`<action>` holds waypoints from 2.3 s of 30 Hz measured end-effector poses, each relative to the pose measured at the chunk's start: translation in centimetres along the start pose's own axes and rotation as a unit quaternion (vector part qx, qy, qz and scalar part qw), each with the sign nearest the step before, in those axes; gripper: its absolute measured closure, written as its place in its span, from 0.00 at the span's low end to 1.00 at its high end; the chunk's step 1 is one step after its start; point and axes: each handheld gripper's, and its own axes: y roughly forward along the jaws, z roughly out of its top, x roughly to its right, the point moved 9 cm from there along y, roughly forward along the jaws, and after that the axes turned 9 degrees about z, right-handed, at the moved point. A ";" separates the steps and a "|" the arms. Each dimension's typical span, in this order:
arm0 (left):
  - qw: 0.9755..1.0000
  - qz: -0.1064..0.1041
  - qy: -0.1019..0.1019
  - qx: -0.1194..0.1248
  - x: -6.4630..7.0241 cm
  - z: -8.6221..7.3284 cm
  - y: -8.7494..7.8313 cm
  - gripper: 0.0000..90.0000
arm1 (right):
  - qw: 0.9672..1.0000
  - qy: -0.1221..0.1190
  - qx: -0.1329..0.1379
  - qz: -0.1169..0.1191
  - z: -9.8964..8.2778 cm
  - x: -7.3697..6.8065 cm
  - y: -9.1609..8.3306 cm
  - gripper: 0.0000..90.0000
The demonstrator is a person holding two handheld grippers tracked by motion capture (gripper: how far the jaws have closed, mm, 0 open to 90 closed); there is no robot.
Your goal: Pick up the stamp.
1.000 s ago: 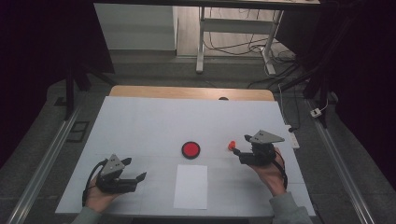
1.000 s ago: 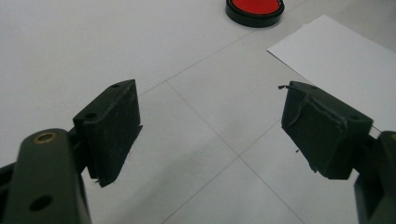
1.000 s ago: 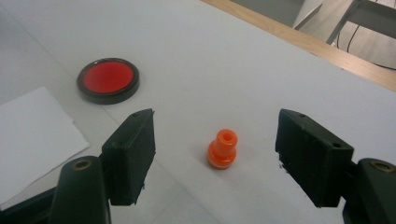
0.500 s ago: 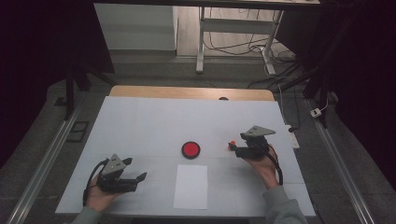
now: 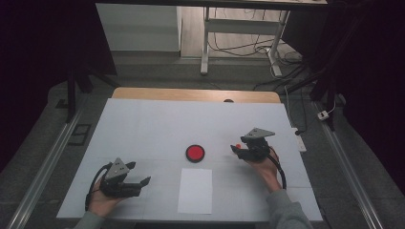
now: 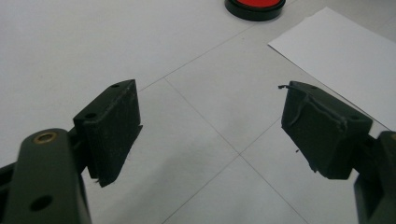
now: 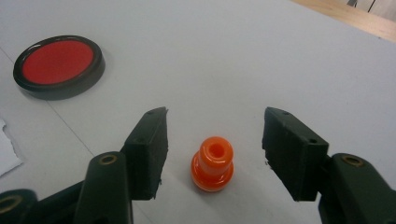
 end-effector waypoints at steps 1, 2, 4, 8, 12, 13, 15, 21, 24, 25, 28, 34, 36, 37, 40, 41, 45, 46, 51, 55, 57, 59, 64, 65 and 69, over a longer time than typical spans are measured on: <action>1.000 0.000 0.000 0.000 0.0 0.0 0.0 0.22 | 1.000 0.001 -0.002 0.000 -0.1 0.0 0.1 0.48; 1.000 0.001 -0.001 0.000 -0.1 0.0 0.0 0.22 | 1.000 0.000 -0.004 -0.001 -0.2 0.0 0.1 0.49; 1.000 0.001 0.000 -0.001 -0.1 0.0 0.0 0.22 | 1.000 0.001 -0.007 -0.001 -0.3 0.0 0.2 0.52; 1.000 0.002 0.000 -0.001 -0.1 -0.1 0.0 0.22 | 1.000 0.003 -0.016 -0.005 -0.7 0.2 0.3 0.57; 1.000 0.002 -0.001 -0.001 -0.1 -0.1 0.1 0.22 | 1.000 0.006 -0.017 -0.003 -0.9 0.2 0.4 0.60; 1.000 0.001 -0.001 -0.002 -0.1 -0.1 0.1 0.22 | 1.000 0.005 -0.020 -0.004 -1.0 0.3 0.3 0.61; 1.000 0.001 0.000 -0.002 -0.1 -0.1 0.1 0.22 | 1.000 0.006 -0.018 -0.002 -1.0 0.3 0.4 0.63; 1.000 0.001 0.000 -0.003 -0.1 -0.2 0.1 0.22 | 1.000 0.007 -0.015 0.005 -1.0 0.2 0.5 0.71; 1.000 0.002 0.000 -0.004 -0.2 -0.2 0.1 0.22 | 1.000 0.007 -0.020 0.005 -1.1 0.1 0.5 0.73; 1.000 0.002 0.001 -0.004 -0.2 -0.2 0.1 0.22 | 1.000 0.006 -0.020 0.006 -1.1 0.1 0.6 0.74; 1.000 0.002 0.001 -0.004 -0.2 -0.2 0.1 0.22 | 1.000 0.008 -0.023 0.009 -1.2 0.1 0.7 0.78; 1.000 0.004 0.000 -0.002 -0.4 -0.1 0.0 0.22 | 1.000 0.013 -0.021 0.008 -1.2 0.2 0.6 0.80; 1.000 0.005 -0.001 -0.002 -0.4 -0.2 0.1 0.22 | 1.000 0.012 -0.021 0.008 -1.2 0.2 0.6 0.80; 1.000 0.005 -0.001 -0.002 -0.4 -0.2 0.1 0.22 | 1.000 0.012 -0.020 0.009 -1.2 0.2 0.6 0.80; 1.000 0.005 -0.001 -0.002 -0.5 -0.2 0.0 0.22 | 1.000 0.009 -0.022 0.008 -1.2 0.2 0.6 0.80; 1.000 0.005 -0.001 -0.002 -0.5 -0.2 0.0 0.22 | 1.000 0.009 -0.022 0.008 -1.2 0.2 0.6 0.80; 1.000 0.006 0.001 -0.003 -0.4 -0.2 0.0 0.22 | 1.000 0.010 -0.015 0.009 -1.0 0.1 0.4 0.80; 1.000 0.006 0.002 -0.004 -0.4 -0.2 0.1 0.22 | 1.000 0.010 -0.010 0.009 -0.9 0.1 0.4 0.80; 1.000 0.005 0.003 -0.006 -0.3 -0.3 0.2 0.22 | 1.000 0.012 -0.006 0.010 -0.8 0.1 0.1 0.80; 1.000 0.006 0.003 -0.006 -0.2 -0.3 0.2 0.22 | 1.000 0.014 0.001 0.011 -0.6 0.1 -0.1 0.80; 1.000 0.005 0.004 -0.006 -0.2 -0.3 0.2 0.22 | 1.000 0.014 0.002 0.011 -0.6 0.1 -0.2 0.80; 1.000 0.005 0.005 -0.006 -0.2 -0.3 0.2 0.22 | 1.000 0.014 0.001 0.008 -0.5 0.1 -0.3 0.80; 1.000 0.006 0.003 -0.006 -0.2 -0.3 0.2 0.22 | 1.000 0.010 0.005 0.009 -0.2 -0.1 -0.6 0.80; 1.000 0.006 0.003 -0.006 -0.2 -0.3 0.2 0.22 | 1.000 0.009 0.007 0.009 -0.1 -0.1 -0.7 0.80; 1.000 0.006 0.006 -0.005 -0.2 -0.3 0.2 0.22 | 0.999 0.014 0.025 0.016 0.4 -0.4 -1.2 0.80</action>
